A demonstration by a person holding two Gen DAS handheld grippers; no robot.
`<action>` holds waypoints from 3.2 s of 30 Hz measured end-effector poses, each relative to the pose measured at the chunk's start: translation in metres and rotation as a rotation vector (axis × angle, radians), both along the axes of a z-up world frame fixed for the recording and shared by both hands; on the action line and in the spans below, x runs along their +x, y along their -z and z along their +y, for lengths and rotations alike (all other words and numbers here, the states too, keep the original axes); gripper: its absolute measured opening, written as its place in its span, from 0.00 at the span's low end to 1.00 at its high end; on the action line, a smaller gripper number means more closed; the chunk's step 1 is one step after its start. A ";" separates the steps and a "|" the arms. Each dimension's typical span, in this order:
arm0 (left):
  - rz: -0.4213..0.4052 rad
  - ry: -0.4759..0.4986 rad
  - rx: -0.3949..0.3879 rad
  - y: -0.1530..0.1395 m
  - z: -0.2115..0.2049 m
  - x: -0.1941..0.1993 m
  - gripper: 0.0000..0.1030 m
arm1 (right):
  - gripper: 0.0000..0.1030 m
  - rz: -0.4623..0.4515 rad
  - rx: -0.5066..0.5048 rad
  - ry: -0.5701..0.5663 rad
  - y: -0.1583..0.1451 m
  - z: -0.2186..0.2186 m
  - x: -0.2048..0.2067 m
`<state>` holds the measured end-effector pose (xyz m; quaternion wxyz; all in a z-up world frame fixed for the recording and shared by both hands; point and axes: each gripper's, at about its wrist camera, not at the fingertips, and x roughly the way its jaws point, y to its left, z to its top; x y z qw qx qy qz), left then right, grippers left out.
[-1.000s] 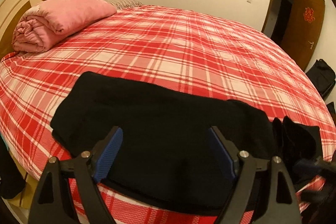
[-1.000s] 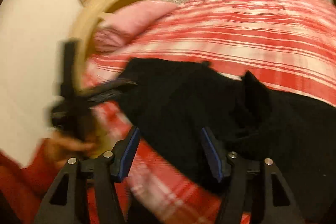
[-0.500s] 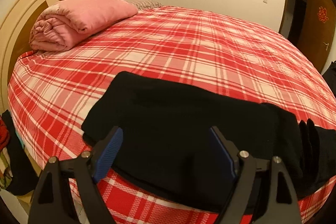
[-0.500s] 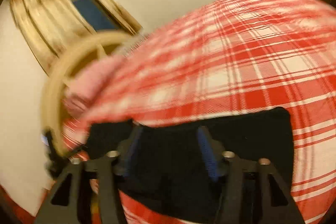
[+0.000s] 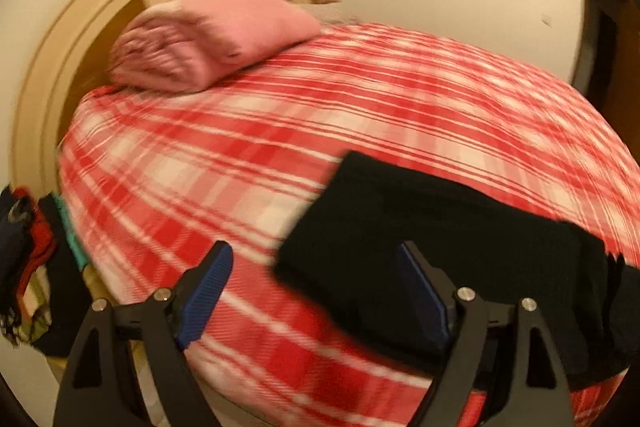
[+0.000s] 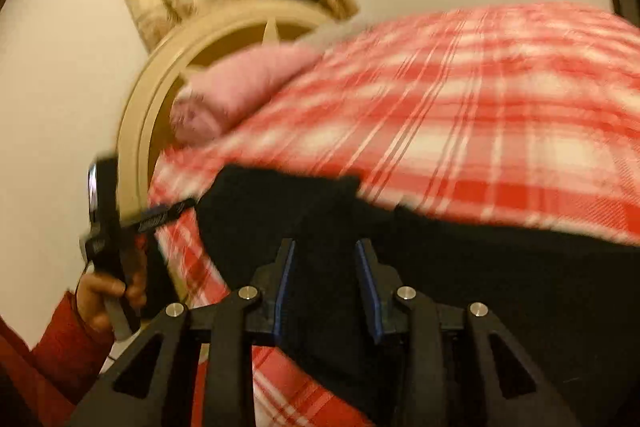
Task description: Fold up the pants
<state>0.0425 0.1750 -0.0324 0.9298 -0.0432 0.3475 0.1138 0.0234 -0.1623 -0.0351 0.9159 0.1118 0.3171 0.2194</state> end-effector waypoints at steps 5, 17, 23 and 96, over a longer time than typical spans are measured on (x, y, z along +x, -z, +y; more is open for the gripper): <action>-0.013 -0.051 -0.115 0.002 0.037 -0.010 0.83 | 0.33 0.016 -0.088 0.158 0.006 -0.036 -0.005; 0.115 -0.018 -0.271 0.049 0.006 0.018 0.71 | 0.33 0.110 -0.080 0.246 0.045 -0.065 -0.018; 0.068 -0.048 -0.369 0.053 0.011 0.027 0.68 | 0.33 0.111 -0.046 0.252 0.047 -0.067 -0.018; -0.199 0.944 -0.128 -0.047 -0.333 -0.029 0.21 | 0.37 -0.039 0.181 0.567 -0.012 -0.201 -0.118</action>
